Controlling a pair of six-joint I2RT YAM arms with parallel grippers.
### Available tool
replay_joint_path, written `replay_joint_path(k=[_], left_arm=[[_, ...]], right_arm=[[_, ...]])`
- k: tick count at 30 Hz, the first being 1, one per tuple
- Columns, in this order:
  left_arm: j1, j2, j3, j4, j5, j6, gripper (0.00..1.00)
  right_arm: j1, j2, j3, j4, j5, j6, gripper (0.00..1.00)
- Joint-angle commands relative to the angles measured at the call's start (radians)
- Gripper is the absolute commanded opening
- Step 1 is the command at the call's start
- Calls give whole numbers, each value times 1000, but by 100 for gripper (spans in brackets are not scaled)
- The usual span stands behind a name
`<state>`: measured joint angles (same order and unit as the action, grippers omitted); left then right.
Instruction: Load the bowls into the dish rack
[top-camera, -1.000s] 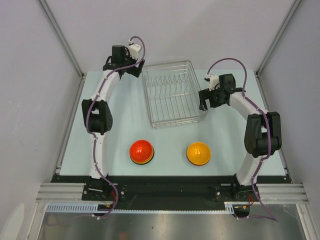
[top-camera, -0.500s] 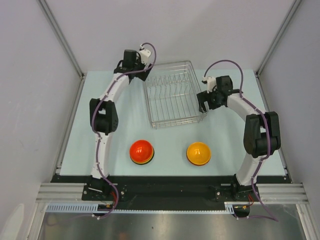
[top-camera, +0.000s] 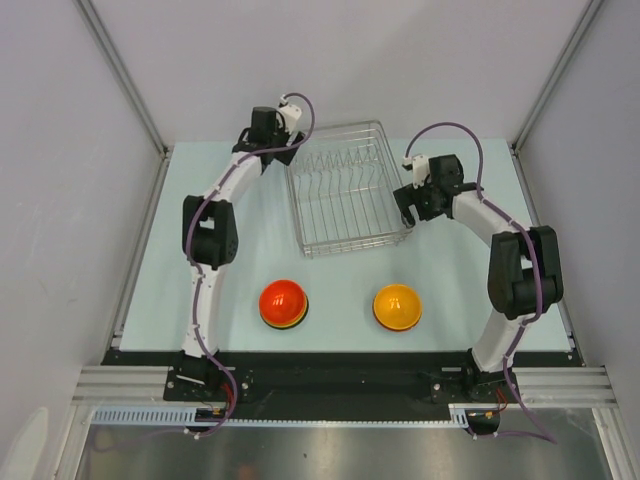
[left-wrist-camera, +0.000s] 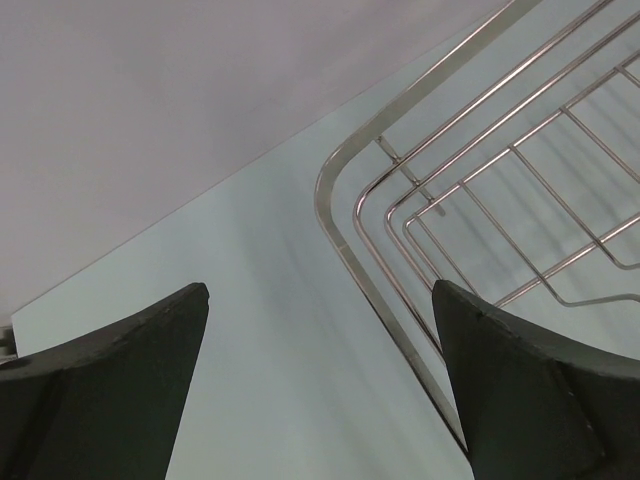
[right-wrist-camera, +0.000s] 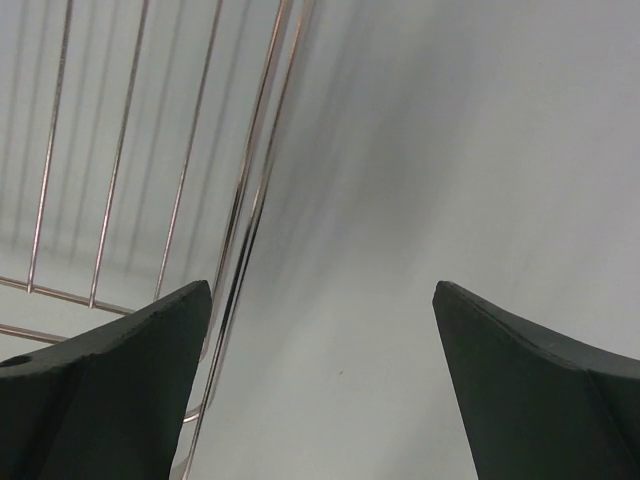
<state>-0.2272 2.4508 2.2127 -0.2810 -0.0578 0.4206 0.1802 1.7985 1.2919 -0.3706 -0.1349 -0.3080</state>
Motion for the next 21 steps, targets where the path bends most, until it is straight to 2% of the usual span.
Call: replay_joint_path(k=[1,8,21], left_arm=[[9,-58,-103,-38,-44,47,100],[9,-200,-344,-24,-11,86,100],[9,-429,-637,-106,136,98,100]], right_arm=[[1,-14,-2,61,119,-40,100],[-2,53,52,125,242,-63,100],[-34,228,294,147,285,-111,100]])
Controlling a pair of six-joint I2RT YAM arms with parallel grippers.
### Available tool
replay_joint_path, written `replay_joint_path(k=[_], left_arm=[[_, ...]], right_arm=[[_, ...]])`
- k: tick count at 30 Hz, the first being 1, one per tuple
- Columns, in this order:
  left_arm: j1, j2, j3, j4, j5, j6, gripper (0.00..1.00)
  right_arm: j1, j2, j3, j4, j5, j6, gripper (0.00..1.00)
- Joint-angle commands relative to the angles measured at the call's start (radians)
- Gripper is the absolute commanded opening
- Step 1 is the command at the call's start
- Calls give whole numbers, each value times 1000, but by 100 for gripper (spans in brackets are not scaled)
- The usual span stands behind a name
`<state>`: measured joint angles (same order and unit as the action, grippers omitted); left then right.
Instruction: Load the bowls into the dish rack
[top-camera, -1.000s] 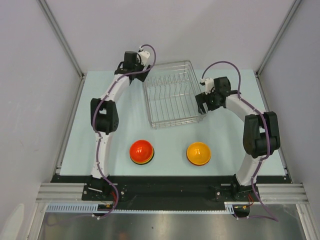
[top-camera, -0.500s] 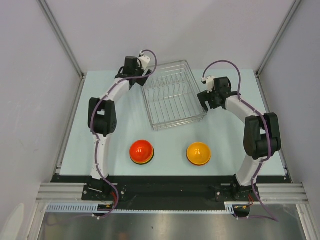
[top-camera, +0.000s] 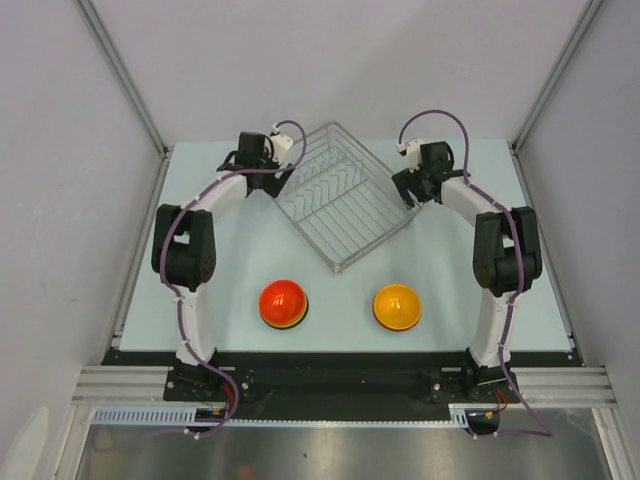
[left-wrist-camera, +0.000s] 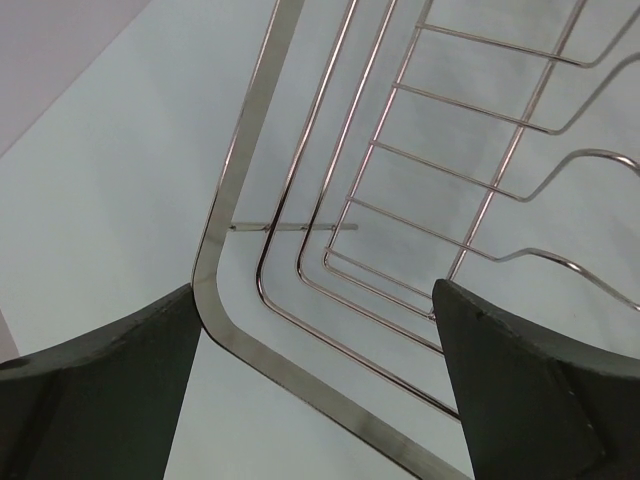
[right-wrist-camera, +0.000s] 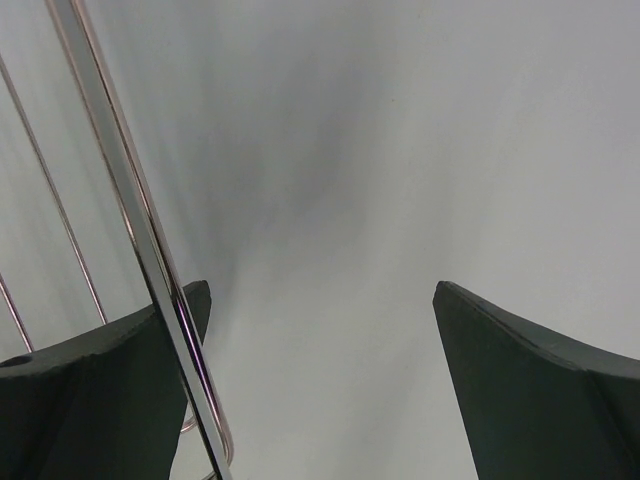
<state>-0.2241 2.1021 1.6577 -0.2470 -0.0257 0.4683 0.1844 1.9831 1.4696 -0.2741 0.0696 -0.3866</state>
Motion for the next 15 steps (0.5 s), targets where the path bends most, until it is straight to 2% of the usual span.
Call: replay_joint_path(k=[1,15], left_arm=[[6,-91,-94,-155,119,50,100],[-52,-261,-214,-270,240,33,100]], right_arm=[[-42,54,136,46,79,-32,100],[-49,220,429,-45,81,-46,100]])
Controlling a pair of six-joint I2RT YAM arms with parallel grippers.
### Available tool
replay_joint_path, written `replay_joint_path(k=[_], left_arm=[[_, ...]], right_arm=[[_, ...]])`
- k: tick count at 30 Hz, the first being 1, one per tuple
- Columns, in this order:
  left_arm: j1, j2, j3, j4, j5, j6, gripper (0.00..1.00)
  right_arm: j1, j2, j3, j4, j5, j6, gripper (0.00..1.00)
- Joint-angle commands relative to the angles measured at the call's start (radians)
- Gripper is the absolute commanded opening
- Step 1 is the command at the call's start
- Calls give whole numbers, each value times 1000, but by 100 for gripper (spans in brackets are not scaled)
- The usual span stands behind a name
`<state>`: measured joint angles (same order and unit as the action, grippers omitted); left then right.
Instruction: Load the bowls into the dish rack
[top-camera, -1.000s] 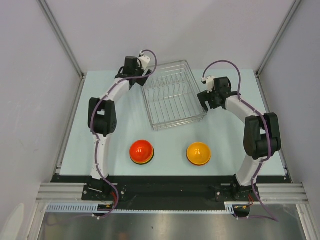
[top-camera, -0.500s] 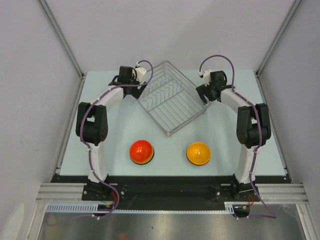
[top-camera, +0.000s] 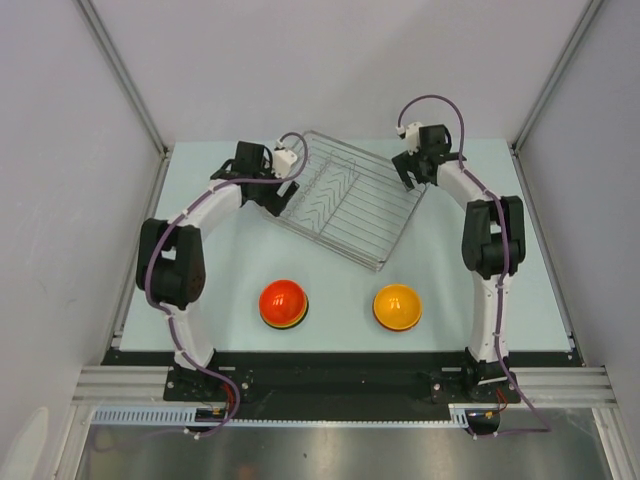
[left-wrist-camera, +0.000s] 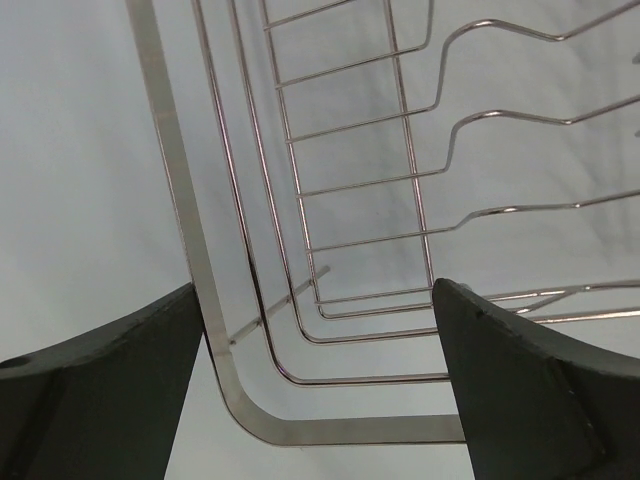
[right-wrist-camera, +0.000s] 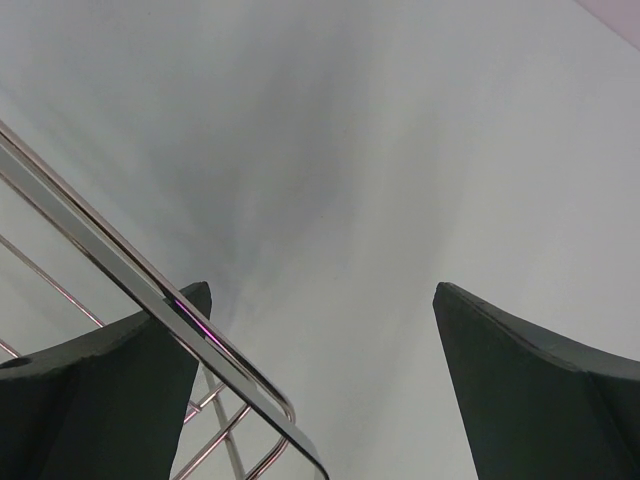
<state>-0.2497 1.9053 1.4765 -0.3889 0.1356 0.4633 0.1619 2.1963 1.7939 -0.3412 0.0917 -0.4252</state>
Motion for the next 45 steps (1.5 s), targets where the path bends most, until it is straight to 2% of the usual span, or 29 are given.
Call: replay_joint_path(k=[1,12,15,19,27,37,42,45], left_arm=[[-28,-71,-38,-127,81,29,100],[-31,-46,-8,-116,113,-21,100],[-31,-48,-8,-107,127,-32,100],[-33,-49,1,-108,140,-40,100],[-33,-112,-2,-15,130,-78,100],[-33,-111,5,166,-62,-112,100],[-31,-57,-10,266,-177,-26,100],[-29,4,30,282,-205,6,100]], right_arm=[[-25,3,113,8,25,-9,100],[18,-121,30,-157,-82,-152,100],[13,-158,30,-192,-194,-161,100],[18,-185,-5,-156,-219,-153,100],[2,-245,-13,-203,-204,52,100],[-22,-375,-189,-239,-191,163,100],[-25,-408,-249,-263,-201,227,100],[-27,-412,-271,-272,-207,261,100]])
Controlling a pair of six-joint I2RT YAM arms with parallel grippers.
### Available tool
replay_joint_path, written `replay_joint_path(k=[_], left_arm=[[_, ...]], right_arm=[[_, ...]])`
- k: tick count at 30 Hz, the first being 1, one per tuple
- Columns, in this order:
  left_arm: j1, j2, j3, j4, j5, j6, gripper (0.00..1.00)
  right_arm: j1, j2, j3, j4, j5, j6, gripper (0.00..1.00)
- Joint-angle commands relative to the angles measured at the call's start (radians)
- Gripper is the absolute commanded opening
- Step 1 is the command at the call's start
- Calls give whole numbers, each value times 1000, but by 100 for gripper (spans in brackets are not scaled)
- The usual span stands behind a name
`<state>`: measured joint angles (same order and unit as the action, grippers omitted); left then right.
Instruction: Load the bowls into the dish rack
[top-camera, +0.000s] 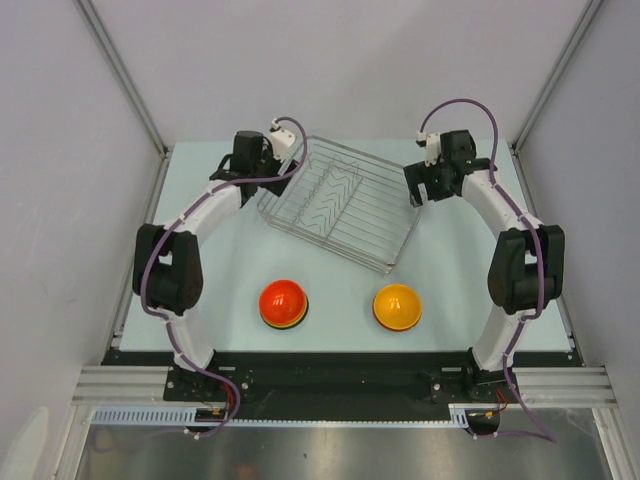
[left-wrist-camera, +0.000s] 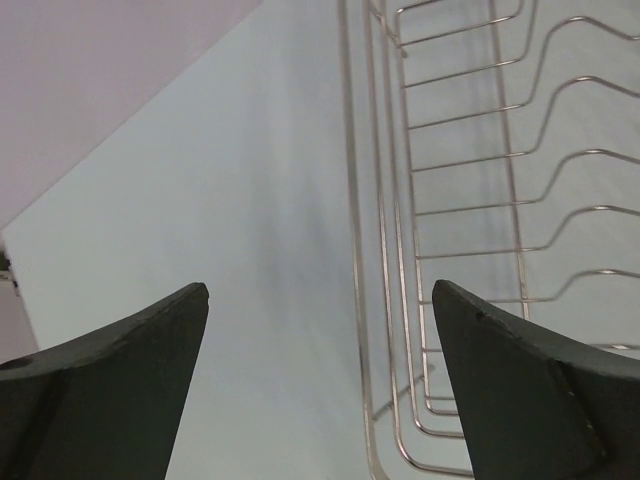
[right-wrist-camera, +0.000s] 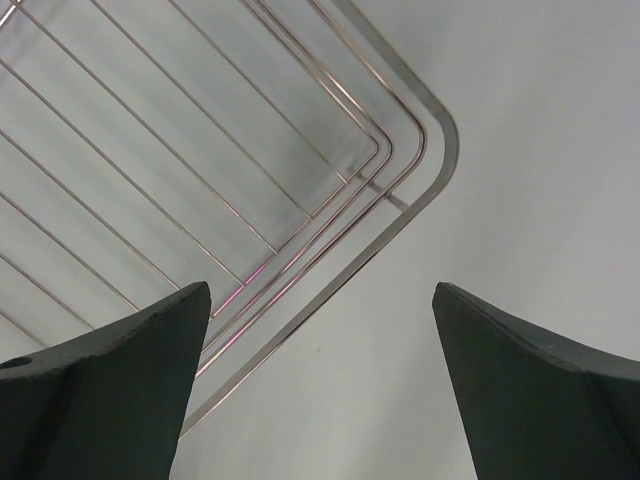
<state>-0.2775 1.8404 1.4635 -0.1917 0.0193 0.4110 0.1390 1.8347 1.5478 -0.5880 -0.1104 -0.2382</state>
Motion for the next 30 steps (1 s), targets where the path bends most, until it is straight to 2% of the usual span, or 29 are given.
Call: replay_joint_path(k=[1,7,8,9,12,14,15,17,19,20,30], left_arm=[[1,85,53,81,-87,60,100],[1,138,90,64,-64,66,100],[1,138,84,63,-62,66,100],[1,137,80,61,-61,66,100],[1,115,49,58,-50,66,100],[1,94,22,54,-30,71,100],[3,86,12,51,-27,72,100],[1,69,-12,48,-1,78,100],[1,60,-23,34,16,83,100],[1,56,-34,29,36,86,100],[1,-10,-68,-67,168,64,100]], right_arm=[[-3,-51,-32,-27,-8,80,100],[8,-20,-45,-30,-15,91,97],[10,-11,-43,-26,-14,94,93],[10,-6,-41,-24,-14,94,83],[11,15,-28,-7,-5,100,66],[13,27,-8,-4,9,102,62],[14,41,-2,-4,12,103,54],[16,58,15,-4,21,103,47],[19,81,26,-4,31,99,34],[19,86,35,-4,37,96,32],[24,170,162,28,150,25,30]])
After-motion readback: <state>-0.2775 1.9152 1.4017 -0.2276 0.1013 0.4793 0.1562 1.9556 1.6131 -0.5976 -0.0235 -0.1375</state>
